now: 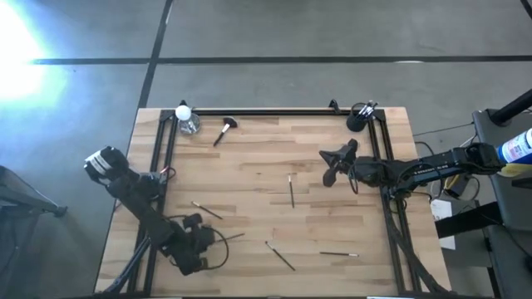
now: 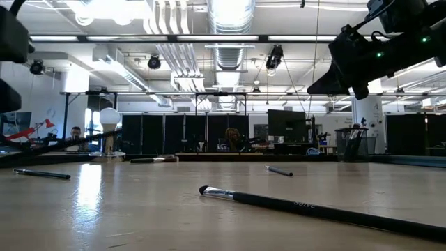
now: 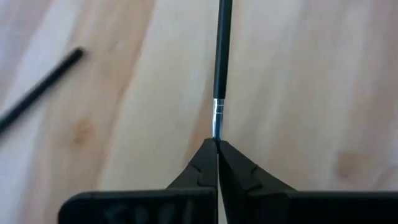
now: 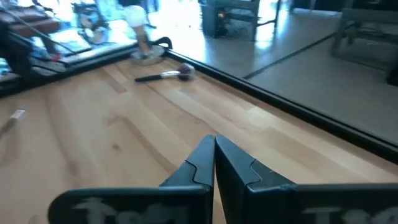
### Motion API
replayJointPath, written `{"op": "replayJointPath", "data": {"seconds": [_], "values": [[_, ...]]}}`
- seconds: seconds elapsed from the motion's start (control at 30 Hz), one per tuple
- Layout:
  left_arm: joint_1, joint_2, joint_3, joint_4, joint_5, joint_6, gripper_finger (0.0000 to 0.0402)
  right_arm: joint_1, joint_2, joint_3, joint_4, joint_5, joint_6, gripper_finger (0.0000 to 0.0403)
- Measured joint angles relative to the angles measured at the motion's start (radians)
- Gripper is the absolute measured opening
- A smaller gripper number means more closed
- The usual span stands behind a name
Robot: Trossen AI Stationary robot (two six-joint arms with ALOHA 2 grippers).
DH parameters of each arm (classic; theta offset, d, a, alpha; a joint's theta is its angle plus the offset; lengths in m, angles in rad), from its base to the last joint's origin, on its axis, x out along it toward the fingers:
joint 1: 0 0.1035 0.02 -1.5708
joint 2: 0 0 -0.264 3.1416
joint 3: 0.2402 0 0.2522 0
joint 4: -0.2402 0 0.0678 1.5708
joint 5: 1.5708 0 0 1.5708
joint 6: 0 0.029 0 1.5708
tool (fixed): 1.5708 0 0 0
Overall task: Put items in baskets/containers
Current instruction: Put the liner brush into the mesh organizer
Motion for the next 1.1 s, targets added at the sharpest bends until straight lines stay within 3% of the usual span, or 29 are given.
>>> {"op": "replayJointPath", "data": {"seconds": [0.17, 0.37, 0.53, 0.73, 0.9, 1.1], "values": [[0.053, -0.043, -0.073, 0.134, -0.063, 0.049, 0.0000, 0.005, 0.020, 0.000, 0.078, -0.116, -0.013, 0.0008], [0.143, -0.105, -0.134, 0.250, -0.031, 0.091, 0.0000, 0.041, 0.112, 0.014, 0.145, -0.226, -0.023, 0.0009], [0.239, -0.146, -0.150, 0.304, 0.058, 0.101, 0.0000, 0.090, 0.238, 0.098, 0.138, -0.272, -0.086, 0.0021], [0.364, -0.166, -0.150, 0.408, 0.191, 0.051, 0.0000, 0.152, 0.419, 0.256, 0.115, -0.292, -0.196, 0.0070], [0.474, -0.165, -0.149, 0.478, 0.313, -0.069, 0.0000, 0.172, 0.539, 0.375, 0.073, -0.470, -0.261, 0.0117], [0.614, -0.167, -0.149, 0.568, 0.485, -0.143, 0.0000, 0.209, 0.668, 0.559, -0.135, -0.499, -0.404, 0.0154]]}}
